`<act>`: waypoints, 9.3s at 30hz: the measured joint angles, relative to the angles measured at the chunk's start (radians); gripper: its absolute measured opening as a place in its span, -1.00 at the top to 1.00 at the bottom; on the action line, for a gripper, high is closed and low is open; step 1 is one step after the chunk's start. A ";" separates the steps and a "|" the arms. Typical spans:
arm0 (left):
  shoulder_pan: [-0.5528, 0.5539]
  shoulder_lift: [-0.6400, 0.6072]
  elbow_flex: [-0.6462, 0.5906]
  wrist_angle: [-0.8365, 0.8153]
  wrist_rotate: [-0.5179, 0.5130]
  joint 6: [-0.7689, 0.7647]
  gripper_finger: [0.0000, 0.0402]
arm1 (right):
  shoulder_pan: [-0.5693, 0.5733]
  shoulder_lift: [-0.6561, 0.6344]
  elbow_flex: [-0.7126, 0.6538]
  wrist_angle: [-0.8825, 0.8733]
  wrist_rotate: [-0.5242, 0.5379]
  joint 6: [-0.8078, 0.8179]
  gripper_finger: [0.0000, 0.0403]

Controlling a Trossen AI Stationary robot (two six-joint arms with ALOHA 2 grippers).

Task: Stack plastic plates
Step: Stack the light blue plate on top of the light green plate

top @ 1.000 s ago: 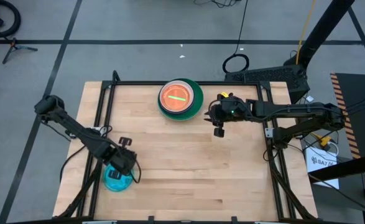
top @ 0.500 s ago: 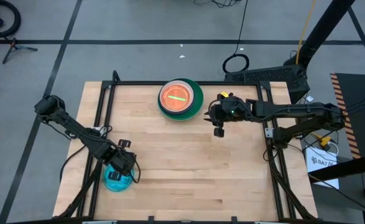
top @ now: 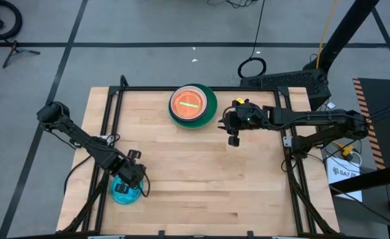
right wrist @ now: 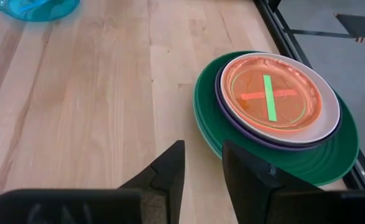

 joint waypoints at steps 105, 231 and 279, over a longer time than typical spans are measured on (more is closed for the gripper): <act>0.112 0.070 -0.140 0.240 0.177 0.035 0.63 | 0.000 0.000 0.000 -0.030 0.001 0.008 0.50; 0.392 -0.216 -0.361 0.453 -0.230 -0.152 0.18 | 0.000 0.000 0.000 -0.060 0.001 -0.019 0.50; 0.343 -0.216 -0.446 0.609 -0.222 -0.222 0.87 | 0.000 0.000 0.000 -0.060 0.001 -0.019 0.50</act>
